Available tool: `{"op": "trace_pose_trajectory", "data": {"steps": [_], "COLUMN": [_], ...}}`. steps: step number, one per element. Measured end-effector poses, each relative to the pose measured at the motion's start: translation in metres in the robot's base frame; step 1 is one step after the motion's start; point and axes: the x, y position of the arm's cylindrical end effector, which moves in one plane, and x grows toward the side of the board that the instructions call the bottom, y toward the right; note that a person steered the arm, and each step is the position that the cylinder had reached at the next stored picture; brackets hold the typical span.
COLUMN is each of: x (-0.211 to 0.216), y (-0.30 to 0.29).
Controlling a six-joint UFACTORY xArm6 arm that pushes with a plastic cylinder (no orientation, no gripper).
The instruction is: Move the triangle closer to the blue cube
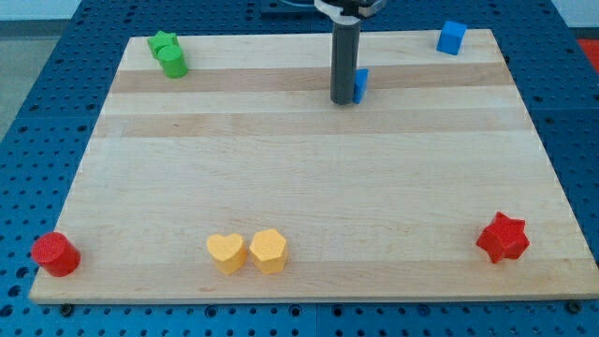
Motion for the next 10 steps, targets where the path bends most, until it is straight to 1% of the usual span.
{"op": "trace_pose_trajectory", "data": {"steps": [1,6,8,10], "x": [-0.007,-0.022,-0.038,-0.044], "y": [0.012,0.020,0.033,0.033]}}
